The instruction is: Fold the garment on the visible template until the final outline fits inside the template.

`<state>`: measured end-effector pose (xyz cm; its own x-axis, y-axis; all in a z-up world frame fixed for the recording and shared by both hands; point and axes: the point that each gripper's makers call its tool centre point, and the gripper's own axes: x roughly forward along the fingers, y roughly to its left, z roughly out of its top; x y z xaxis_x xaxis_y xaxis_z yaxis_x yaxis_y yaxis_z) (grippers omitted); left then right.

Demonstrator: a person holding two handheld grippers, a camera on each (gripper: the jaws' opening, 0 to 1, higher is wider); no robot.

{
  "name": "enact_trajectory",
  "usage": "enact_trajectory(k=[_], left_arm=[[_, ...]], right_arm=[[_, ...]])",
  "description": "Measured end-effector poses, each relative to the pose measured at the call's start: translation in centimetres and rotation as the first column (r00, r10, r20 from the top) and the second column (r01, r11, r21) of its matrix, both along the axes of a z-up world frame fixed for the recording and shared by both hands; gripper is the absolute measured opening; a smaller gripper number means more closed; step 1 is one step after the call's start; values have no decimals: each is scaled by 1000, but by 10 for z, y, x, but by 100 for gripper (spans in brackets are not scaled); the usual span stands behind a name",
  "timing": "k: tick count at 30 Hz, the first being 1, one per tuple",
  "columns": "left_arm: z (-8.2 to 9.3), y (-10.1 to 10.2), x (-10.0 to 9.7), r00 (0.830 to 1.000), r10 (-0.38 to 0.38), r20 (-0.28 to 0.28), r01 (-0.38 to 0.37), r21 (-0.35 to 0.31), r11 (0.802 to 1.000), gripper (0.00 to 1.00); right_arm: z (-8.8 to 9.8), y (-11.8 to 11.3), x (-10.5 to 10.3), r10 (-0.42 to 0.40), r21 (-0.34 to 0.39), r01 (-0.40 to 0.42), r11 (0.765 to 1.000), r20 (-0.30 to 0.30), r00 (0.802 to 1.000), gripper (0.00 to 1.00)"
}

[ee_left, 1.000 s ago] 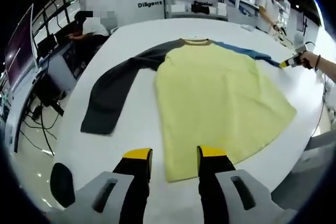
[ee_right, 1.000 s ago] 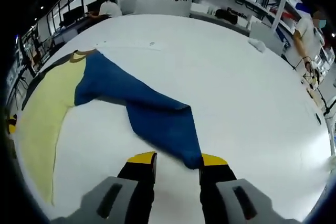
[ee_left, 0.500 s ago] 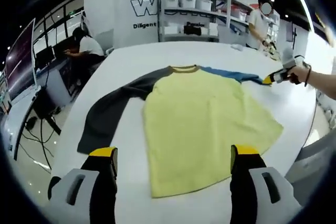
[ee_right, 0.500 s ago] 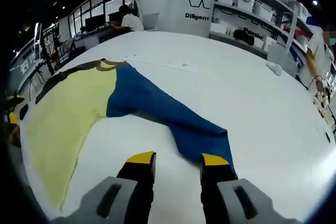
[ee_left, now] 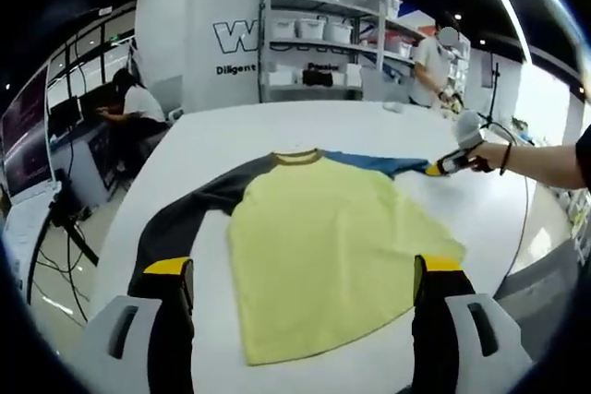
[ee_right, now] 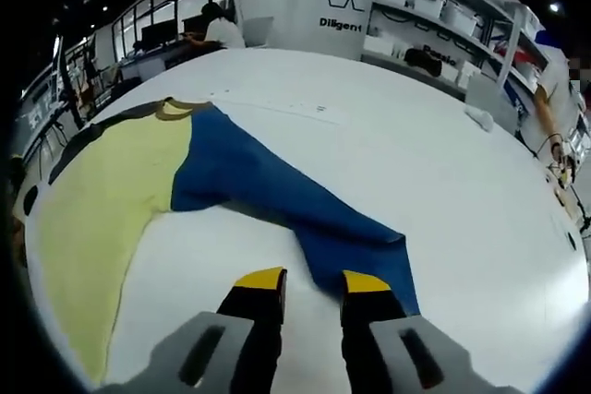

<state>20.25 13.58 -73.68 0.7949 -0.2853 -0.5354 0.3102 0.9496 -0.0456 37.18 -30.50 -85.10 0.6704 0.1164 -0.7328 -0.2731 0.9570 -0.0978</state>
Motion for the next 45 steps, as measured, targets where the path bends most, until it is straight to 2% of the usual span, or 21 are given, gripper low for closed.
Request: enact_trajectory(k=[7, 12, 17, 22, 26, 34, 38, 45], left_arm=[[-9, 1, -5, 999, 9, -41, -10, -24, 1000, 98], [-12, 5, -8, 999, 16, -50, -17, -13, 1000, 99], [-13, 9, -8, 998, 20, -58, -21, -12, 1000, 99], [-12, 5, -9, 998, -10, -66, 8, -22, 1000, 99], [-13, 3, -9, 998, -19, -65, 18, -18, 1000, 98], [-15, 3, -9, 997, -27, -73, 26, -13, 1000, 97], [-16, 3, -9, 996, -35, -78, 34, -9, 999, 97], [-14, 0, -6, 996, -46, -79, 44, -15, 999, 96]], right_arm=[[-6, -5, 1, -12, -28, 11, 1000, -15, 1000, 15], [-14, -4, -4, -12, -28, 11, 1000, -40, 999, 11], [-11, -1, -6, -20, -29, 19, 999, -29, 999, 6], [-10, 0, -9, -10, -31, 9, 999, -26, 1000, 0], [-10, -4, -14, 3, -38, -5, 999, -56, 998, 0], [-7, -23, -28, 68, -123, -79, 989, -91, 994, 0], [-2, -36, -32, 53, -118, -62, 991, -81, 995, 0], [-4, -53, -39, 18, -124, -28, 992, -84, 996, 0]])
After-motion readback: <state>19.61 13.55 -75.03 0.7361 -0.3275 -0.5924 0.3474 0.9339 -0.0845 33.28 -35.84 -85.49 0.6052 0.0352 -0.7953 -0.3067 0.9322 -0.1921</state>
